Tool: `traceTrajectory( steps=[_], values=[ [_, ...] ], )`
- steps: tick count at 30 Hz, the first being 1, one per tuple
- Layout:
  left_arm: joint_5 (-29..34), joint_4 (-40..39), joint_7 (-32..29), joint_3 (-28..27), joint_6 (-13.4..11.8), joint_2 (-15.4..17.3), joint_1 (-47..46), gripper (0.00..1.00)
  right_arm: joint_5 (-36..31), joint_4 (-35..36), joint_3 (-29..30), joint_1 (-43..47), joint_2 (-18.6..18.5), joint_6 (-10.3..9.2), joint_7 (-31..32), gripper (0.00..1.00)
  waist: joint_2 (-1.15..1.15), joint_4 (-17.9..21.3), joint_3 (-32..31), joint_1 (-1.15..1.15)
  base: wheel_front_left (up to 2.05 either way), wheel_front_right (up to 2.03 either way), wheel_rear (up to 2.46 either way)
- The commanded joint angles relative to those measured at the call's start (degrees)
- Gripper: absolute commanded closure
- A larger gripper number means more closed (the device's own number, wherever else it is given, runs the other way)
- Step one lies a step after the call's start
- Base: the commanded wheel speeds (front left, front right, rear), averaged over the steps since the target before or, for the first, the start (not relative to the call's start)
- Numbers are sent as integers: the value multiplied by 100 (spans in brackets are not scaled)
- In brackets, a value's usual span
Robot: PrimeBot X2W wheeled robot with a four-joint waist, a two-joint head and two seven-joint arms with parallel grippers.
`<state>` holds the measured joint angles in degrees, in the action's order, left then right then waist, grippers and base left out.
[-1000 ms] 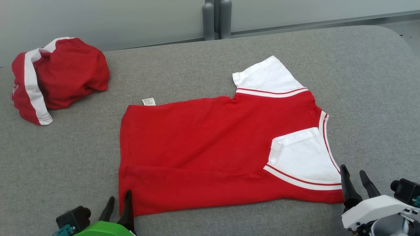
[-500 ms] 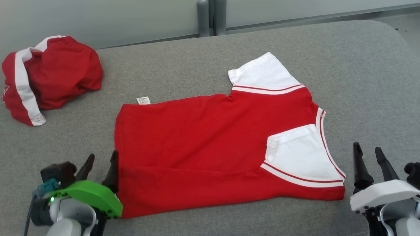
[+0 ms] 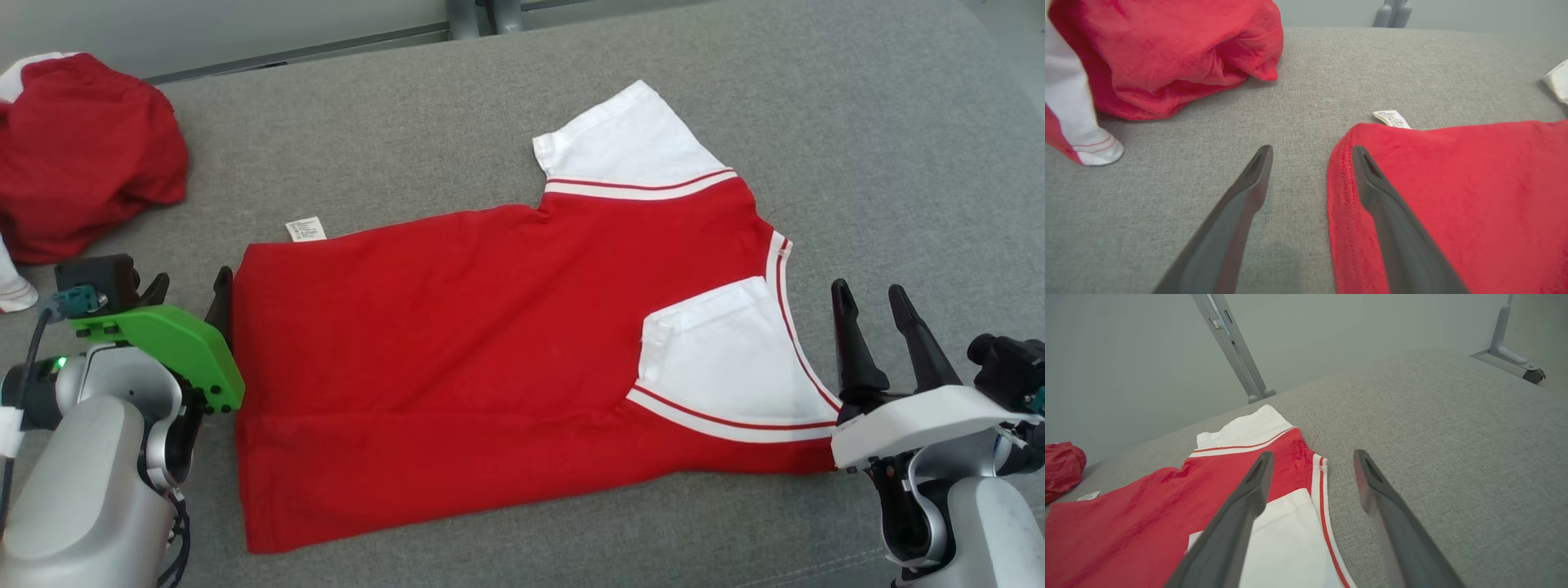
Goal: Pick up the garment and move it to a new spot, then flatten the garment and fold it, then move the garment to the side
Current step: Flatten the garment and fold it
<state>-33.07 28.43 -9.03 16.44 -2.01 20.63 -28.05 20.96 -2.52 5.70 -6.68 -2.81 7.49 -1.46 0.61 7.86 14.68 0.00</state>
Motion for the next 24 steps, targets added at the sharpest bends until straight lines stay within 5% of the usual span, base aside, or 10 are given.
traceTrajectory(
  steps=[1, 21, 22, 24],
  values=[
    [63, 153, 36, 23, 53, 52, -205, 0, 26, 11, -27, -102, -18, 0, -45, 0, -61, 172, 209, 0, 0, 0, 0],
    [312, 1407, 128, 501, 513, -79, -1108, 0, 104, 2, -155, -310, -58, 0, -82, 0, -61, 233, 446, 0, 0, 0, 0],
    [330, 1433, 133, 529, 518, -86, -1126, 8, 107, 2, -159, -319, -61, 0, -89, 0, -61, 231, 448, 0, 0, 0, 0],
    [350, 1498, 151, 571, 534, -110, -1153, 42, 118, -3, -169, -330, -67, 0, -107, 0, -61, 229, 452, 0, 0, 0, 0]
  ],
)
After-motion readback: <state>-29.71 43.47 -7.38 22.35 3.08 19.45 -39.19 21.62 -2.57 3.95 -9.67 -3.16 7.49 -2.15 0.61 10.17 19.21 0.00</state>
